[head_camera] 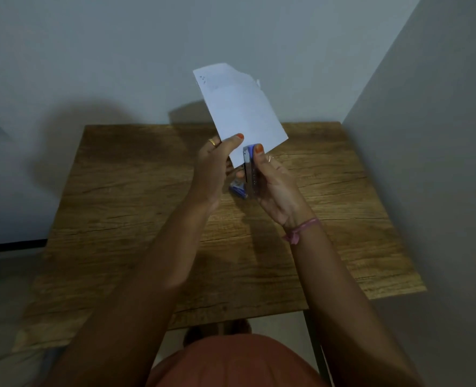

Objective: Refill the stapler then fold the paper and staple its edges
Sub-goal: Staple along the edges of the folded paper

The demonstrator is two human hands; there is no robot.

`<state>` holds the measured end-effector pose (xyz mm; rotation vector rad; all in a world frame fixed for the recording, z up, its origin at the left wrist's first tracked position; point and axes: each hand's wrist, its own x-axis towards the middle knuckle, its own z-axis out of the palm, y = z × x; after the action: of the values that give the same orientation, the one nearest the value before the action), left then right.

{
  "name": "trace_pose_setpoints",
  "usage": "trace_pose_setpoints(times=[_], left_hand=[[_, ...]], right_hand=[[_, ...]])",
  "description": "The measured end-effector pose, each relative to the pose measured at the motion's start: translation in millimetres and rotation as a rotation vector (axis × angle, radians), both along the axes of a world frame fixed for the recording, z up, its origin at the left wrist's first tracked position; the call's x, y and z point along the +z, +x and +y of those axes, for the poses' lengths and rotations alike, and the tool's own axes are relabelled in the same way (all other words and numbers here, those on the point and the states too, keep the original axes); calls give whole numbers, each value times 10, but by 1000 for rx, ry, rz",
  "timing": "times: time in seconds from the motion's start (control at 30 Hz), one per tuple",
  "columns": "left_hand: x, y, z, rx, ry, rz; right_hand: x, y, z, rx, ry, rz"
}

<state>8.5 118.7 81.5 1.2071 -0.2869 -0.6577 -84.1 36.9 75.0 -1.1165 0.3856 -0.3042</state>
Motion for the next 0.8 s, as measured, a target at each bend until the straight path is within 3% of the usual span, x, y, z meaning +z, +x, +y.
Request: trace_pose_setpoints(times=[0.13, 0.27, 0.4, 0.8], left_hand=[[-53, -131, -20, -51, -180, 51], [-138, -298, -48, 102, -98, -12], [-166, -327, -69, 122, -57, -42], [-144, -322, -85, 177, -167, 31]], right_hand=[[21, 25, 41, -14, 2, 18], [-13, 37, 108, -66, -18, 47], [-34, 33, 162, -119, -15, 49], [106, 73, 311, -254, 2, 92]])
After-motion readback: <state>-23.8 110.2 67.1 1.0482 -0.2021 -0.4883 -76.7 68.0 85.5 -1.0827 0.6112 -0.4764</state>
